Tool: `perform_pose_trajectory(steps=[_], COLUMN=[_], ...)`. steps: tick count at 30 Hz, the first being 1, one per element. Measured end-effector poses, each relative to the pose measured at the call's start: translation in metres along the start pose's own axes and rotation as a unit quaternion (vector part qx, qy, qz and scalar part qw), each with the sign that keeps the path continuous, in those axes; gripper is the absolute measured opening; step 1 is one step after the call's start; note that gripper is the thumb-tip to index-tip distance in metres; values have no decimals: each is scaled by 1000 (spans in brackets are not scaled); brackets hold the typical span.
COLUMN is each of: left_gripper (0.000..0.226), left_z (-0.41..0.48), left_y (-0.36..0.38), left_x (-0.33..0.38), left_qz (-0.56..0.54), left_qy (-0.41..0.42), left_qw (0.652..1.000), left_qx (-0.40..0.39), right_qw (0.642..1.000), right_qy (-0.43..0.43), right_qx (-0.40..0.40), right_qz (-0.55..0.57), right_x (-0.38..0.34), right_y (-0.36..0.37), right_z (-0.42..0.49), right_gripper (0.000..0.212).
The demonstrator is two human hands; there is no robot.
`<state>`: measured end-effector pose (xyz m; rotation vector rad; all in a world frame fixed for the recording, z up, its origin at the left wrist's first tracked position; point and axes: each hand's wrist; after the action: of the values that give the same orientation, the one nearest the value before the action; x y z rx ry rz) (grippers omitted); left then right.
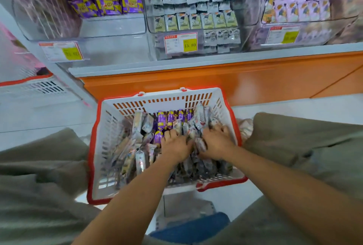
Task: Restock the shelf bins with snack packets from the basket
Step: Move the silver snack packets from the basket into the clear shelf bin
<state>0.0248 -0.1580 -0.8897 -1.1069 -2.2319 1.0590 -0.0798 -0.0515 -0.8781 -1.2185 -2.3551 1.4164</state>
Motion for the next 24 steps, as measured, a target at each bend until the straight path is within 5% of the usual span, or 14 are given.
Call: perform_pose_trajectory(steps=[5, 10, 14, 21, 24], left_gripper=[51, 55, 58, 51, 34], left_z=[21, 24, 21, 23, 21], left_y=[1, -6, -6, -12, -11], left_x=[12, 21, 32, 37, 31], left_qz=[-89, -78, -26, -82, -143], left_qy=[-57, -83, -58, -67, -70], left_qw=[992, 991, 998, 989, 985], left_qx=[-65, -75, 5, -107, -58], right_qw=[989, 962, 907, 821, 782], right_qy=[-22, -23, -16, 0, 1], right_qx=[49, 113, 189, 262, 268], right_qz=[135, 248, 375, 507, 562], right_x=[9, 16, 12, 17, 18], right_y=[-3, -4, -8, -18, -22], right_z=[-6, -5, -9, -4, -4], right_gripper=[46, 43, 41, 41, 39])
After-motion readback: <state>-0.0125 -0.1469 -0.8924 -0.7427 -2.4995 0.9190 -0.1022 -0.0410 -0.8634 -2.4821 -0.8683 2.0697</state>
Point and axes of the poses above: each hand's wrist, its own z-axis towards the middle knuckle, its own y-axis out of the palm, x = y × z, and after that the axes turned 14 degrees about z, right-handed
